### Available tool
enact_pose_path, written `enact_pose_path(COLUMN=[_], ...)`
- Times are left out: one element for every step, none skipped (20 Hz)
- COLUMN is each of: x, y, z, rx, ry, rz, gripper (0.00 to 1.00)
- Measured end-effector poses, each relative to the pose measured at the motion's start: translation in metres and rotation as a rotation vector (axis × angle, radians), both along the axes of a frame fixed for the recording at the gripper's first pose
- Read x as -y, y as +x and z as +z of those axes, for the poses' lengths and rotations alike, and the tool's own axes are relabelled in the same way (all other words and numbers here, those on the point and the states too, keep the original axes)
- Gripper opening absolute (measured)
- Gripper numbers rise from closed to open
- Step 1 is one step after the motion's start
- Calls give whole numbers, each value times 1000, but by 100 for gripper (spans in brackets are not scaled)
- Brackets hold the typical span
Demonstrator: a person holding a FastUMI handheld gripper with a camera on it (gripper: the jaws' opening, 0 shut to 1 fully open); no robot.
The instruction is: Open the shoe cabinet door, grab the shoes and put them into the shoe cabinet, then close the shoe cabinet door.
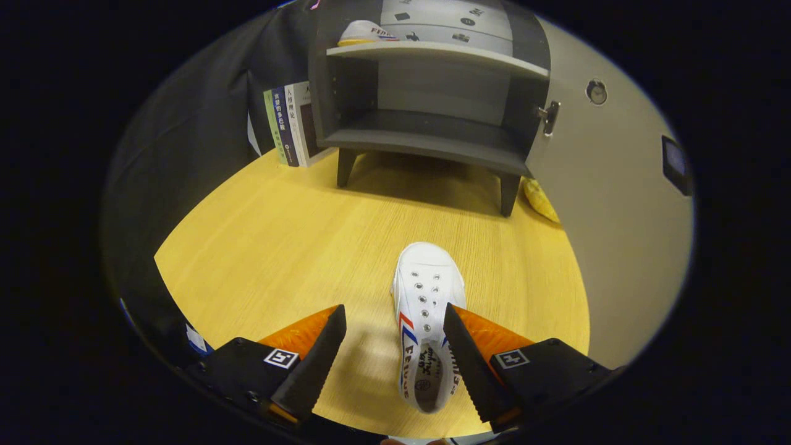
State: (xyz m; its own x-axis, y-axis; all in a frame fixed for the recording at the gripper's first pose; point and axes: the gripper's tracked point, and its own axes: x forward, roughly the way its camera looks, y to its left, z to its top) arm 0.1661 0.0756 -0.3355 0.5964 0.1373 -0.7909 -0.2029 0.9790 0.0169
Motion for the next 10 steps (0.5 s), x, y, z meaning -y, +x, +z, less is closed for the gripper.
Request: enact_pose_path(x=[1, 2, 4, 4, 3, 2, 2, 5, 9, 14], y=[3, 4, 6, 9, 10, 9, 8, 8, 10, 11], z=[-7, -16, -21, -26, -30, -36, -43, -46, -48, -50], rx=[-10, -21, -32, -37, -47, -59, -78, -84, -77, -72], ry=[-6, -15, -30, -33, -31, -29, -35, -56, -84, -105], rz=[3, 4, 3, 7, 14, 21, 31, 36, 35, 27], gripper=[99, 99, 99, 99, 99, 99, 99, 95, 84, 74])
